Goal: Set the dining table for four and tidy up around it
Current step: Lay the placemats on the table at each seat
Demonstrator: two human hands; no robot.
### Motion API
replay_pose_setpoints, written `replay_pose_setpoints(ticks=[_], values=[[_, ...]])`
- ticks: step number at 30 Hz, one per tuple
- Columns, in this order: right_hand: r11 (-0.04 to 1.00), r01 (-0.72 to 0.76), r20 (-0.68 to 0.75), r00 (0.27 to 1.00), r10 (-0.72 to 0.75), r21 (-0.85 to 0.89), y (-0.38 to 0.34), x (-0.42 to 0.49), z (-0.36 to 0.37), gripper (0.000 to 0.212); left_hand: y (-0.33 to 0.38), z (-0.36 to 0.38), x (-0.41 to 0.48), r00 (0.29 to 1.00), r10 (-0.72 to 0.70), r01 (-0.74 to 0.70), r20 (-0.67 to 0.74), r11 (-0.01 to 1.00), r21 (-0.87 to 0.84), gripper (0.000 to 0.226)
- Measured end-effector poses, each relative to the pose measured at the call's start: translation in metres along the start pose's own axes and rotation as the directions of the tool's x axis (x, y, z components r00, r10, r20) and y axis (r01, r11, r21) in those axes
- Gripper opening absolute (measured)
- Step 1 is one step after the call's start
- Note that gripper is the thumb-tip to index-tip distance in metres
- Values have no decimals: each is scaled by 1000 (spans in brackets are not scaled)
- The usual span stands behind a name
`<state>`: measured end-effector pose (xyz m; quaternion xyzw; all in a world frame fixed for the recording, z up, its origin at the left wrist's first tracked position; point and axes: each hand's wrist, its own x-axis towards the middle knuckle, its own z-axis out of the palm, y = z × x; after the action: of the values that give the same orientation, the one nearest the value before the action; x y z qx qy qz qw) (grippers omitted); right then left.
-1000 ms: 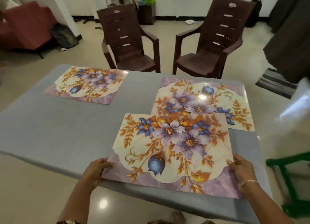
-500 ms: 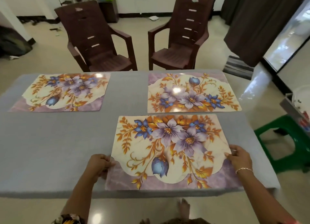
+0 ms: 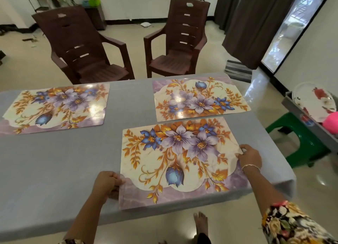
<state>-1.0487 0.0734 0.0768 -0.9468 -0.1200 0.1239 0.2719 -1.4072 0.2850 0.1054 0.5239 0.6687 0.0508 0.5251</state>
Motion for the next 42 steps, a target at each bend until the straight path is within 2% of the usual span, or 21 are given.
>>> replay_pose_setpoints(ticks=[10, 11, 13, 15, 17, 21, 24, 28, 31, 33, 39, 42], values=[[999, -17, 19, 1000, 18, -36, 2, 7, 0, 25, -4, 2, 1, 998, 32, -32, -54, 999, 3, 5], [997, -3, 10, 1000, 4, -78, 1, 4, 1, 27, -6, 3, 1, 997, 42, -43, -70, 999, -4, 6], [962, 54, -11, 998, -59, -266, 3, -4, 5, 33, -10, 3, 1, 994, 57, -59, -93, 998, -22, 9], [867, 133, -19, 987, -162, -481, 6, -13, 8, 38, -12, 4, 2, 992, 69, -71, -106, 997, -12, 10], [795, 196, -16, 968, -250, -575, 11, -21, 13, 42, -13, 4, 4, 987, 85, -82, -134, 996, 26, 11], [777, 303, 43, 941, -337, -551, 18, -33, 26, 50, -18, 6, 7, 969, 149, -128, -198, 985, 116, 12], [774, 326, 97, 940, -328, -543, 19, -39, 28, 57, -20, 9, 3, 944, 230, -171, -237, 954, 246, 13], [749, 343, 133, 936, -327, -567, 19, -43, 26, 61, -16, 13, -11, 898, 340, -241, -278, 911, 334, 19], [730, 338, 179, 940, -289, -594, 15, -45, 23, 62, -11, 15, -24, 819, 488, -425, -301, 870, 252, 10], [741, 320, 186, 947, -260, -590, 12, -47, 20, 58, -8, 14, -26, 799, 528, -504, -286, 849, 159, 12], [828, 280, 225, 955, -191, -486, 2, -51, 19, 60, -18, -10, -20, 847, 468, -505, -253, 857, -104, 16], [927, 246, 214, 958, -189, -282, -8, -57, 26, 67, -29, -33, -24, 868, 436, -488, -239, 838, -246, 13]])
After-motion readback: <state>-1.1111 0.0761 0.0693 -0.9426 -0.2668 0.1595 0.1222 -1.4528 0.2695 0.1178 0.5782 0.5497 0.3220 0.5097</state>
